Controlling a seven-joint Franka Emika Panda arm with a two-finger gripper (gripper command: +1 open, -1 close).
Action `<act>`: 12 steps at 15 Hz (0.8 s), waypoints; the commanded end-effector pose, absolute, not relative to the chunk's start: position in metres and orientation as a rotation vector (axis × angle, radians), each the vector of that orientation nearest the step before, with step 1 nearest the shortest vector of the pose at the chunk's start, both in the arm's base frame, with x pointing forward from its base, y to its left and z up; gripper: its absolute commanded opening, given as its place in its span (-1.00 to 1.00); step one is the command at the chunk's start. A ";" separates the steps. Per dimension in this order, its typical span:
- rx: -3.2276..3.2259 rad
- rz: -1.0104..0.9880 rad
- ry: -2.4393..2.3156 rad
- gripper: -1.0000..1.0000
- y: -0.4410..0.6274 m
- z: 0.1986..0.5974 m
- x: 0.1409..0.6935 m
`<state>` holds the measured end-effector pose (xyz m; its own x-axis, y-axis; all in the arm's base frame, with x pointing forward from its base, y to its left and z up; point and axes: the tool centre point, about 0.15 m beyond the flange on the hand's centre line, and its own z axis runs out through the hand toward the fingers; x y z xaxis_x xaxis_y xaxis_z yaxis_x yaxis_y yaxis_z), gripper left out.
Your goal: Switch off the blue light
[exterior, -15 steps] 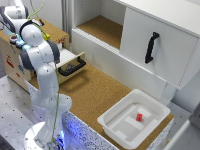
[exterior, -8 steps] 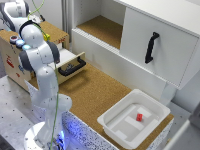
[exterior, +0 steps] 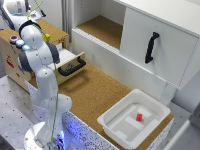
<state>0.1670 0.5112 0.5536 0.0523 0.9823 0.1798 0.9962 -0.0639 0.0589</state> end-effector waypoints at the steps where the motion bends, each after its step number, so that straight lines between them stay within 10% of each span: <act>1: -2.131 -0.212 -2.137 1.00 0.507 0.560 0.166; 12: -2.208 -0.258 -1.981 1.00 0.468 0.564 0.210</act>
